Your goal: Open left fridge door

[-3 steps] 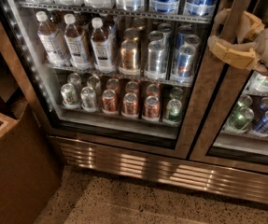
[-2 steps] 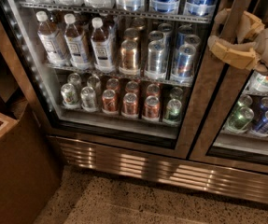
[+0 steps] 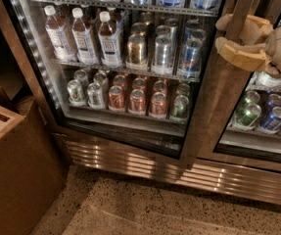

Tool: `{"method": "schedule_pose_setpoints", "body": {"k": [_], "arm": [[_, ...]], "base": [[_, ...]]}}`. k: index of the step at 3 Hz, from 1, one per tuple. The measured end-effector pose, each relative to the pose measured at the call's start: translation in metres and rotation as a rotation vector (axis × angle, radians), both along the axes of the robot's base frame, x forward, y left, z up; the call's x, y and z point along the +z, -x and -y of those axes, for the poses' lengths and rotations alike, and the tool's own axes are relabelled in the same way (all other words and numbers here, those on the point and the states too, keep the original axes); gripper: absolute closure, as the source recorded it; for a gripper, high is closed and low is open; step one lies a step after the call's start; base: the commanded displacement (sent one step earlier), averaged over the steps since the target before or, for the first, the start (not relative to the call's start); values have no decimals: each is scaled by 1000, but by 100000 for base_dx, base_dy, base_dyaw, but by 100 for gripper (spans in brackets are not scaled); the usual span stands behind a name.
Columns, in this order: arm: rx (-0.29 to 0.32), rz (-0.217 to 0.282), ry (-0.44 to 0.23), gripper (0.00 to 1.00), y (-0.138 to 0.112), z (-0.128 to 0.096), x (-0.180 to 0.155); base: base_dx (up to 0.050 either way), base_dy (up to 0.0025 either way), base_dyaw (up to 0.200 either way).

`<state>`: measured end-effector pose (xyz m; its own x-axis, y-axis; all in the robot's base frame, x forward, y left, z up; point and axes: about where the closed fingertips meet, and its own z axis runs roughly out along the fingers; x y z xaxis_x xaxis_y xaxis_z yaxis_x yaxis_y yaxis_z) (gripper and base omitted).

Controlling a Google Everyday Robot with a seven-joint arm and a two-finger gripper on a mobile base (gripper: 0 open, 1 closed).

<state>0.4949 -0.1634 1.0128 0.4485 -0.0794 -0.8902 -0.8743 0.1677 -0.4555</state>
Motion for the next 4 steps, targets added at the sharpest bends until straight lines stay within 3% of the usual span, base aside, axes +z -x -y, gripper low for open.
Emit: {"method": "schedule_pose_setpoints", "body": {"k": [3,4], "arm": [[3,4,7,100,1,-7,6],[3,4,7,100,2,-7,8]], "base": [[0,0,0],[-1,3,19779]]}}
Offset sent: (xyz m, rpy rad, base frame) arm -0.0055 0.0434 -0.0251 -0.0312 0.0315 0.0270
